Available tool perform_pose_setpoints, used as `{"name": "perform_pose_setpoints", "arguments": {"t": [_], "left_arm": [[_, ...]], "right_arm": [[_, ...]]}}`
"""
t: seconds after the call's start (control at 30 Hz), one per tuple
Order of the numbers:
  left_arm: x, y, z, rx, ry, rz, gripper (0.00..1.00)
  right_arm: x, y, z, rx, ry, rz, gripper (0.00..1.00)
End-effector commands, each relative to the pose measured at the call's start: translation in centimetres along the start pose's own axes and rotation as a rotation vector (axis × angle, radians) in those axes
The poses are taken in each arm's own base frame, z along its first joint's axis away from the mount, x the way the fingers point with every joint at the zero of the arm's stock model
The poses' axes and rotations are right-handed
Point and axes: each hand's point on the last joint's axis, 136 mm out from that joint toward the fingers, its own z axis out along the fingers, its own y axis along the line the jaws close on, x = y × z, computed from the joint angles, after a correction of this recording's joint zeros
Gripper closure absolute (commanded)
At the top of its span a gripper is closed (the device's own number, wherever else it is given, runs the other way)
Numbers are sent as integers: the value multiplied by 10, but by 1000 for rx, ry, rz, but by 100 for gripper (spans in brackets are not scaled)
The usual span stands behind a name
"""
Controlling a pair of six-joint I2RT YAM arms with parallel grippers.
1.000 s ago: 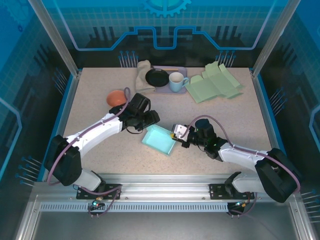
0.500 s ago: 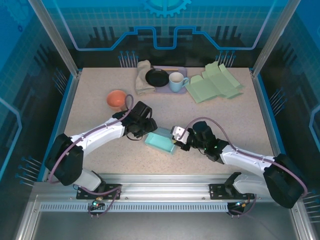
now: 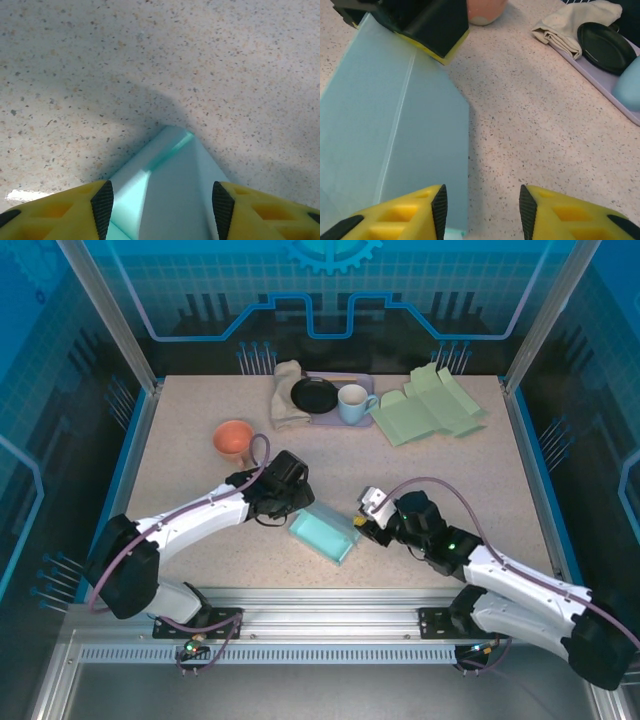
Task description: Fold the paper box
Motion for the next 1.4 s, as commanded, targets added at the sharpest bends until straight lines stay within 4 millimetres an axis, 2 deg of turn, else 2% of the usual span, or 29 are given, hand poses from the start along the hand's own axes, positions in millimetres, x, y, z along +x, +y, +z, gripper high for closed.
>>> {"name": "perform_pose_setpoints", "arguments": {"t": [0.0,0.1,0.17,0.27,0.4,0.47,0.57,0.67,0.83,1.0,1.13,1.27,1.33,1.37], "left_arm": [[4,16,8,-57,-29,-16,42],[5,19,10,-74,-59,-23,43],[4,20,11,-83,-79,-31,43],[5,20,10,-100,-94,-27,43],[8,23,13,-135,-118,-19,43],[12,27,18,-157,-112,-14,43],[17,37,24,-197,-105,-10,43],[22,44,29,-213,-100,-11,43],[30,49,33,-221,-84,0,43],[33,54,33,-230,-76,15,43],[34,59,32,-250,-74,33,43],[28,60,19,-247,-91,48,40],[24,53,9,-217,-99,54,34],[22,49,2,-200,-103,50,27]], "right_arm": [[4,-9,-14,71,38,135,54],[6,-20,-25,139,38,292,50],[6,-27,-29,187,54,470,47],[29,-32,-32,299,169,780,45],[41,-17,-18,346,222,966,39],[40,-9,-13,356,223,987,37],[56,-5,-12,447,266,1063,28],[70,3,-4,465,309,1091,28],[80,23,20,395,344,1118,28],[78,26,37,398,397,1042,30],[82,21,43,428,423,1008,30],[85,18,45,438,430,977,31],[81,18,46,428,430,955,31],[80,17,46,426,431,940,31]]}}
